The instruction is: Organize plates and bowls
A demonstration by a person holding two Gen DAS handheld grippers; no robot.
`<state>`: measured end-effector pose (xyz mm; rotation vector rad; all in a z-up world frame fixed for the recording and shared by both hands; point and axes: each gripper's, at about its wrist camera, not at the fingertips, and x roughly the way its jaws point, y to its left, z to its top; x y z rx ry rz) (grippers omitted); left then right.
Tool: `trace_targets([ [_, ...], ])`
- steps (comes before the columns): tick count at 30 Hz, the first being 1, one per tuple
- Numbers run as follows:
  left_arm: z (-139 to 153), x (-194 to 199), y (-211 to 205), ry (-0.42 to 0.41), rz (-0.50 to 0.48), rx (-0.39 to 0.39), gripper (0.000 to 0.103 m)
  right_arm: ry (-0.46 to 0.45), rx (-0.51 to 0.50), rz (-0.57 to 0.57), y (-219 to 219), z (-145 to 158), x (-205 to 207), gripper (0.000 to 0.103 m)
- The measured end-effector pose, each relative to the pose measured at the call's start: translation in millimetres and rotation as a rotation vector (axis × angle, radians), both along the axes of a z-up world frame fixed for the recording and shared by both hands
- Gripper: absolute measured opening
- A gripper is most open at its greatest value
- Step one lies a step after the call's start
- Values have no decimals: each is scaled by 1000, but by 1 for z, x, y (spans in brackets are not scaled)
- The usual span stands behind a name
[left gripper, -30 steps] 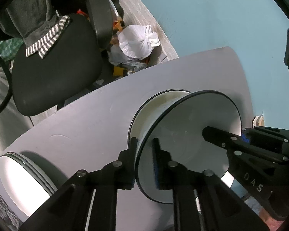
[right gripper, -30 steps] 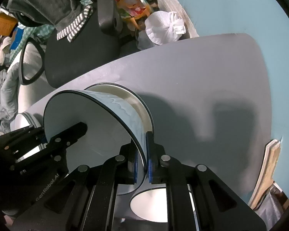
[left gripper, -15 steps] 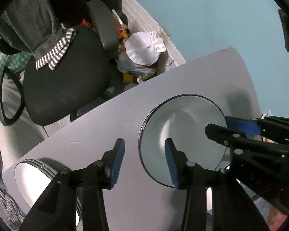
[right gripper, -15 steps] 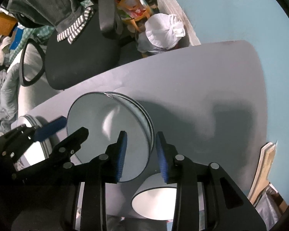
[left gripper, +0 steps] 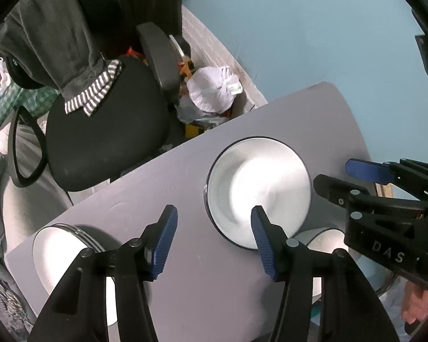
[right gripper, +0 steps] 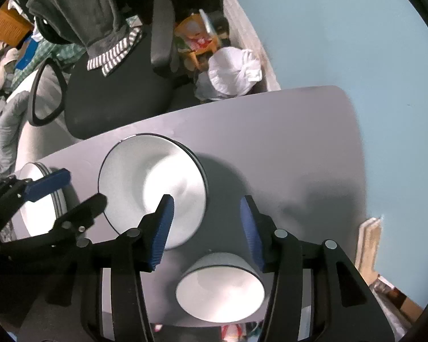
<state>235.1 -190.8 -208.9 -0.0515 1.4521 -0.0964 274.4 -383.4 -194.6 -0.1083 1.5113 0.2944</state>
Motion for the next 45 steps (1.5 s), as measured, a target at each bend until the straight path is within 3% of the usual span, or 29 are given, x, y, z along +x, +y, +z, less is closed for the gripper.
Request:
trace_targets([
  [7, 15, -16, -13, -38, -41, -6, 57, -53, 1, -31, -18, 19, -17, 55],
  [17, 8, -38, -35, -18, -108, -33, 58, -64, -20, -92, -52, 24, -42, 57],
  [31, -36, -62, -81, 60, -271, -19, 61, 16, 38, -264, -112, -15, -85, 62],
  [45, -78, -73, -93, 132, -256, -43, 61, 77, 136, -333, -125, -69, -116, 62],
])
